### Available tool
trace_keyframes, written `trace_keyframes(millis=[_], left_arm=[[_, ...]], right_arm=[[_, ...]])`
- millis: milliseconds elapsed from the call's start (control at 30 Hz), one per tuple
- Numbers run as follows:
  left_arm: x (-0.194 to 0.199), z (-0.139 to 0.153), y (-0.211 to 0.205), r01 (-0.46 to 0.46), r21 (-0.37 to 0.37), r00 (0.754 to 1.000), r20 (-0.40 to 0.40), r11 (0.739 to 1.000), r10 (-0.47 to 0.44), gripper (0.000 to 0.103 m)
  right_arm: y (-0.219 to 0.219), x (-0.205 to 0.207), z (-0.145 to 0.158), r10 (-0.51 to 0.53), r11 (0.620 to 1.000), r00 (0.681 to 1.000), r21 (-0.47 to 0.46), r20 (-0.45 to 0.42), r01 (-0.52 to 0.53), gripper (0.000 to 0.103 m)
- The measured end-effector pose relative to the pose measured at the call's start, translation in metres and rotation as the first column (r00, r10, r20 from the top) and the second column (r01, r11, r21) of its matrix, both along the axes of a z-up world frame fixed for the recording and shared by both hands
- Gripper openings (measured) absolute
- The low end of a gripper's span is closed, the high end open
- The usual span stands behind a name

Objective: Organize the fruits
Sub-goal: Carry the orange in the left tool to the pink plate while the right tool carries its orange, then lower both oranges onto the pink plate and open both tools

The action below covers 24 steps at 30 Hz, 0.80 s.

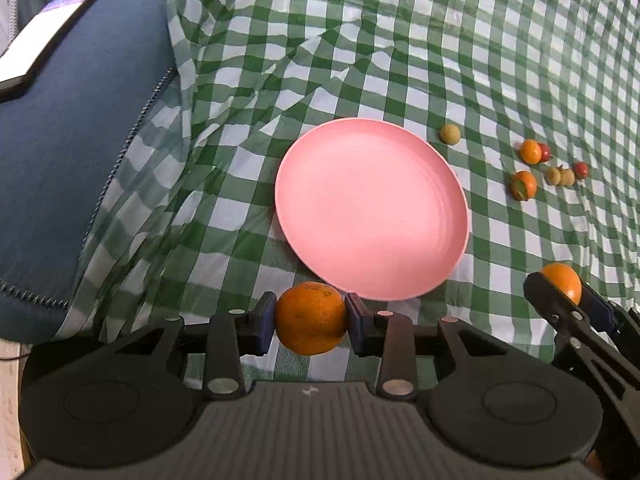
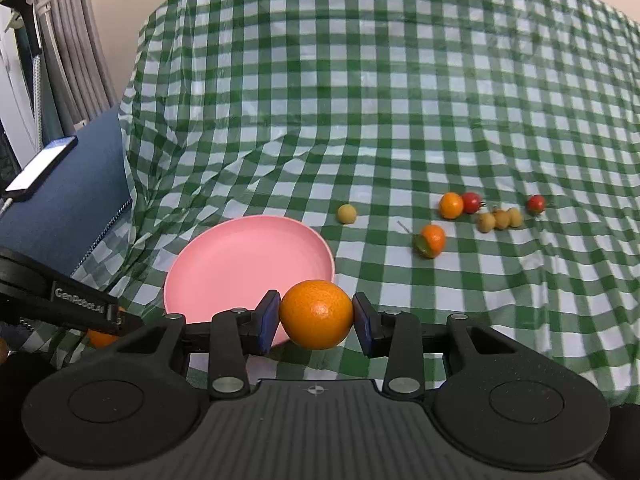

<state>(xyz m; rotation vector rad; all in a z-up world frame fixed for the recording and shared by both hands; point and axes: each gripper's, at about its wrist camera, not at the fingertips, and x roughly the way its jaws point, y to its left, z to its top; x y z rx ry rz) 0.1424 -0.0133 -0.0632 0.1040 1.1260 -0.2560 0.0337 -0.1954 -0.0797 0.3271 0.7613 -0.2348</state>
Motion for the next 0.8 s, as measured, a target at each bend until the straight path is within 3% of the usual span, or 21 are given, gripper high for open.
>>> trace_keyframes(millis=[633, 800], left_arm=[[0.051, -0.044, -0.040, 0.065, 0.090, 0.996, -0.065, 0.994, -0.059, 0.041], [0.055, -0.046, -0.045, 0.077, 0.112, 0.997, -0.042, 0.991, -0.072, 0.041]], right_arm=[[0.000, 0.060, -0.055, 0.048, 0.998, 0.995, 0.034, -0.091, -0.045, 0.041], [0.000, 0.065, -0.060, 0.054, 0.998, 0.993, 0.040, -0.102, -0.050, 0.041]])
